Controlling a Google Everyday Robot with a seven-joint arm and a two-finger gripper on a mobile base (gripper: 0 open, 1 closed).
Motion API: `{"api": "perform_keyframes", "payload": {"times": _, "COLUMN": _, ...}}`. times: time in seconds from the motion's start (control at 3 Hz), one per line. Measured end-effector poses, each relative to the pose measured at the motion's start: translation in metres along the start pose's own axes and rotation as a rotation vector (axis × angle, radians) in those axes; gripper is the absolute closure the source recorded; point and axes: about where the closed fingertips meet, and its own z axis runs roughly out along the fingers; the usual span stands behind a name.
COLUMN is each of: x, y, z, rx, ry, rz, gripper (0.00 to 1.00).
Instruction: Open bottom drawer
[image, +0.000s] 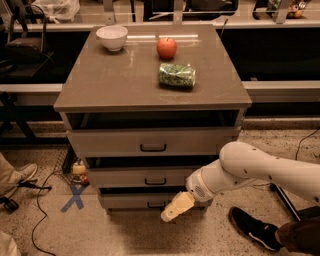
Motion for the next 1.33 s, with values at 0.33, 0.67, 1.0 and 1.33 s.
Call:
{"api": "perform_keyframes", "payload": {"times": 0.33, "x": 0.015, "y": -0.014, "z": 0.022, "rx": 0.008, "ry": -0.033, "rz": 0.041, "gripper": 0.00}}
{"api": "perform_keyframes", "payload": {"times": 0.67, "x": 0.043, "y": -0.044, "z": 0.070, "rx": 0.010, "ry": -0.096, "rz": 0.094, "gripper": 0.00}}
{"api": "perform_keyframes", "payload": {"times": 1.0, "x": 0.082, "y": -0.066, "z": 0.135, "rx": -0.035, "ry": -0.148, "rz": 0.171, "gripper": 0.00}}
{"api": "perform_keyframes", "payload": {"times": 1.33, "x": 0.082, "y": -0.068, "z": 0.140, "rx": -0.031, "ry": -0.149, "rz": 0.165, "gripper": 0.00}}
